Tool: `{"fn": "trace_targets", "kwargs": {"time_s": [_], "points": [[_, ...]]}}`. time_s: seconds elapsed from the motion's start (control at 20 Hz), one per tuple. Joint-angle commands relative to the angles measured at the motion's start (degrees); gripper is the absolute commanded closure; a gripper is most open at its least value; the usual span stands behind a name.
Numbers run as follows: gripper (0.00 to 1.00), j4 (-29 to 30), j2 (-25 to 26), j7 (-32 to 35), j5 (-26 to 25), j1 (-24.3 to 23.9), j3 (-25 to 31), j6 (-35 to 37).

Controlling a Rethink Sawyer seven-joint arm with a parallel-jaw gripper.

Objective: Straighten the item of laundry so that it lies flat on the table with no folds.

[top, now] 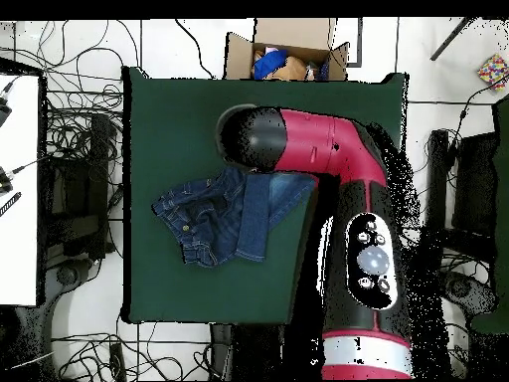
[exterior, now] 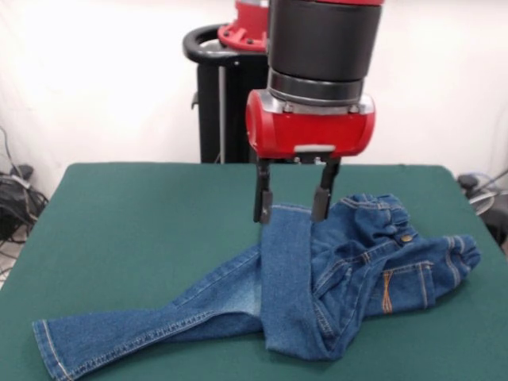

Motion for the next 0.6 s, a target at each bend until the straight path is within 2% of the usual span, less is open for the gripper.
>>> {"fn": "trace_targets", "kwargs": {"time_s": [0.05, 0.35, 0.6], "points": [[0.0, 15.99, -2.54, 3.83, -2.28, -0.65, 2.24, -5.4], [0.0, 26.8, -2.2, 4.59, -4.3, -4.53, 3.25, -15.9], [0.0, 31.96, 0.72, 6.83, -7.19, -6.12, 2.86, -25.52]]}}
